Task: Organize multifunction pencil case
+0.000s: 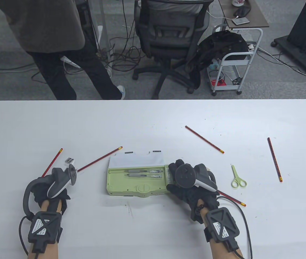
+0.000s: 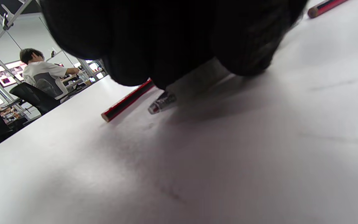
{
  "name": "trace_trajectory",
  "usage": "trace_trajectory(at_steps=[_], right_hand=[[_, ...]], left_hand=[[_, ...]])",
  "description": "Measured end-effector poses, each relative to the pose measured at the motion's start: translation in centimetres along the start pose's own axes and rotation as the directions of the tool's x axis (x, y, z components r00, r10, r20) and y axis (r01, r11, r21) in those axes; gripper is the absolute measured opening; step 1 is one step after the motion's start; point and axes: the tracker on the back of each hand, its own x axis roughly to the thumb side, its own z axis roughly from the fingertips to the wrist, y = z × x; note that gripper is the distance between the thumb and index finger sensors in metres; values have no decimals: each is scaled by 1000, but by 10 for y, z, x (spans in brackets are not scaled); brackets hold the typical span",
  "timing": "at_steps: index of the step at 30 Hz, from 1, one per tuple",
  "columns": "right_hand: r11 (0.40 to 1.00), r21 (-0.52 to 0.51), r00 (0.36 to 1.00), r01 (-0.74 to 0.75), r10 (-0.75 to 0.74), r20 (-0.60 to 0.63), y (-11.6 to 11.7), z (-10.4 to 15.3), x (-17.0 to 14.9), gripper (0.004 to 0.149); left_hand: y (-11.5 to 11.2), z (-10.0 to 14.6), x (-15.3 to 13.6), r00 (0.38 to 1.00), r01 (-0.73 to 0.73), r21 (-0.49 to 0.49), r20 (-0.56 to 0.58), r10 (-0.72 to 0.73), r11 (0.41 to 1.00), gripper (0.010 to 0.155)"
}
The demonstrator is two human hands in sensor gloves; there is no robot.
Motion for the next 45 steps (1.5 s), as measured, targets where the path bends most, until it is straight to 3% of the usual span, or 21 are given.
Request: trace_trajectory(at_steps=[15,33,40,45], right_hand=[[1000,1,1000,-5,5,0,0,0,0,81],[1000,3,1000,-12,12,3,0,0,1,81],[1000,2,1000,-15,15,2,0,0,1,81],[1000,2,1000,-17,17,2,0,0,1,81]], left_hand=[[3,2,2,1000,30,24,-4,-30,999,43],[3,6,-6,997,23,64,77,-28,998,46],[22,21,-23,996,-49,137,84,38,989,47],[50,38,-13,983,-125,223,162,90,967,47]])
